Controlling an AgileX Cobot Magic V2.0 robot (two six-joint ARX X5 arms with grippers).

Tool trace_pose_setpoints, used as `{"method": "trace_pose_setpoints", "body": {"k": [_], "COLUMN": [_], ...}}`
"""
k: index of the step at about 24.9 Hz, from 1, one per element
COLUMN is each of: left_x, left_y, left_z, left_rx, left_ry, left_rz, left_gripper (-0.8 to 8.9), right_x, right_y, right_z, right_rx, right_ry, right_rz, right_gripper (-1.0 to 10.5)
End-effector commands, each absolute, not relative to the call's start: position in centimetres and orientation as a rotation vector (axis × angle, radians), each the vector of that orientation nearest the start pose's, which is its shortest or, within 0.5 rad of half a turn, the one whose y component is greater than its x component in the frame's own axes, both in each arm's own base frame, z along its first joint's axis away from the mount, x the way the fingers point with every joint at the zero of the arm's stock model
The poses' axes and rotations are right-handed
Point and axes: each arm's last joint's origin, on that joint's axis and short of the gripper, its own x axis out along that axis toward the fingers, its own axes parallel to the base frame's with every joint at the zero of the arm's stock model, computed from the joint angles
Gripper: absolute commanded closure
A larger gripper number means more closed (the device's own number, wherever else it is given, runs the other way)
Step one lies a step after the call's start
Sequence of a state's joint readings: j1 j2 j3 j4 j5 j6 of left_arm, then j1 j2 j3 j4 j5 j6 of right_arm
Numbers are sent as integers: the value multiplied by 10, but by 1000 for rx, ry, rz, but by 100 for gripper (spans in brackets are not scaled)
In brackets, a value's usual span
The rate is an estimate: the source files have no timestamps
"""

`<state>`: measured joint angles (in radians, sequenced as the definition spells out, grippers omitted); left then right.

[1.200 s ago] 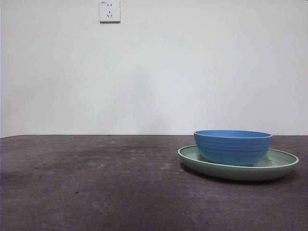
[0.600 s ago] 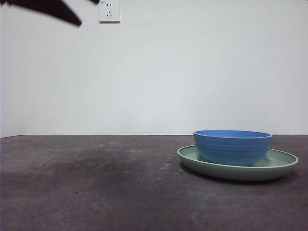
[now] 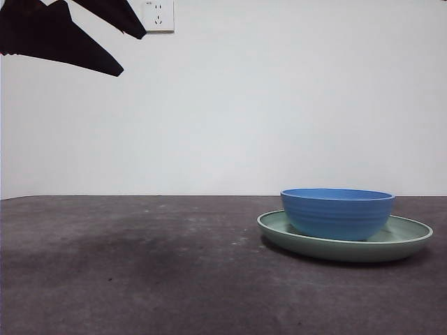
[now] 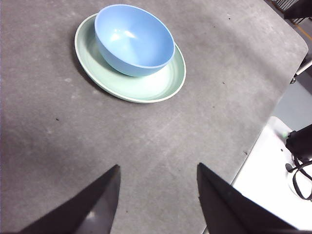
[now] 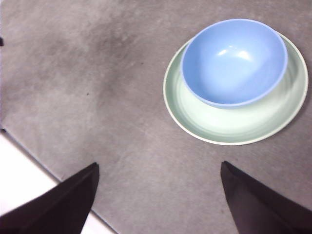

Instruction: Pick up the blue bowl, put it on the green plate, put it on desk

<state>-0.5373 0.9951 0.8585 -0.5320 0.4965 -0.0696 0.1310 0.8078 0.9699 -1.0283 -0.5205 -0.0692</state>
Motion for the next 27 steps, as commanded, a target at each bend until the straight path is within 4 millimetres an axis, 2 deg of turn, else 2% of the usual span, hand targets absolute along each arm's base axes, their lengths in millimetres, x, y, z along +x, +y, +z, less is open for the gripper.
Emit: {"method": "trace_pose_setpoints", "body": {"k": [1,6,10,17,22,27], "left_x": [165,165,165,165,165,165], "left_y": [-116,-116,-116,-116,-116,-116], "left_z": [296,296,296,296,296,296], "left_rx": [-48,-48,-48,-45,-42,-41], "left_ry": [721,722,722,721,720,719], "left_rz": [-983,-982,-982,-984,-985,-985], "left_gripper": [565,565,565,565,565,565], "right_x": [130,139,158,206,242,267], "right_y": [30,24,19,9,4,4], "right_z": [326,322,315,292,263,236], "right_rx": [136,108,126,195,258,266], "right_ry": [854,884,912,970,1039,1092], "right_rz": [520,274,218,214,250,247], "right_gripper": [549,549,550,580,580,581]}}
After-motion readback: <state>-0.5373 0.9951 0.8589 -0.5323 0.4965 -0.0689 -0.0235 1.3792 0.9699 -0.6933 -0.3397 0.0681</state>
